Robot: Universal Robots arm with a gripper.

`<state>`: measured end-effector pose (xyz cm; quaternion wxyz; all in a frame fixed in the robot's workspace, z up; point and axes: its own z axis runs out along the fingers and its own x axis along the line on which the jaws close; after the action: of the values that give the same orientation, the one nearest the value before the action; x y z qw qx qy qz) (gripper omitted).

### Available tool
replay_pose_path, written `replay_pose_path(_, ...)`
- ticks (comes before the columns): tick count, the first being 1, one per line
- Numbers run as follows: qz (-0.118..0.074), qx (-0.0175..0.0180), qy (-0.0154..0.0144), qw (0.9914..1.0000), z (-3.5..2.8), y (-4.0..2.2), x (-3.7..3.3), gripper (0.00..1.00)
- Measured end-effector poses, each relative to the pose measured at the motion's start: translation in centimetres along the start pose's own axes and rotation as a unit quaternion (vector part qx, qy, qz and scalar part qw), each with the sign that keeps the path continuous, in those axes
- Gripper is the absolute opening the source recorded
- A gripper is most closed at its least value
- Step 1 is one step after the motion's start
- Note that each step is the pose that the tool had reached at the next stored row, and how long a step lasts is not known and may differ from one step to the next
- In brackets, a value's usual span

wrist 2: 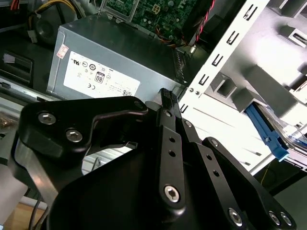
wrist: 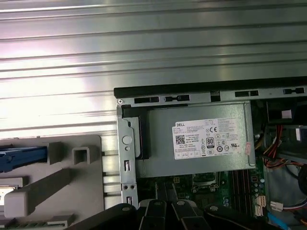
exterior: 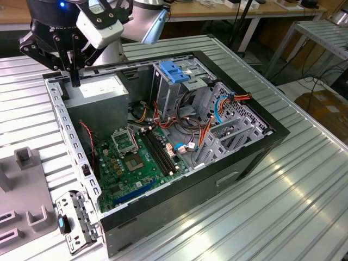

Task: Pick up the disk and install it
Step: 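Reach for the disk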

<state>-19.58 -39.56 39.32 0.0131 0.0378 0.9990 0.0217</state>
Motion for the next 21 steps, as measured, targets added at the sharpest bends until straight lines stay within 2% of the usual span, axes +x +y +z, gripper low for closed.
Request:
replay_pose_path(6,0.000,0.0000,0.0000,1.00000,0.01,0.70,0.69,0.11)
replay_pose_path(17,0.000,0.0000,0.0000,1.00000,0.00,0.72,0.97,0.11)
replay_pose_path(21,0.000,0.0000,0.0000,1.00000,-0.01,0.66,1.70,0.11)
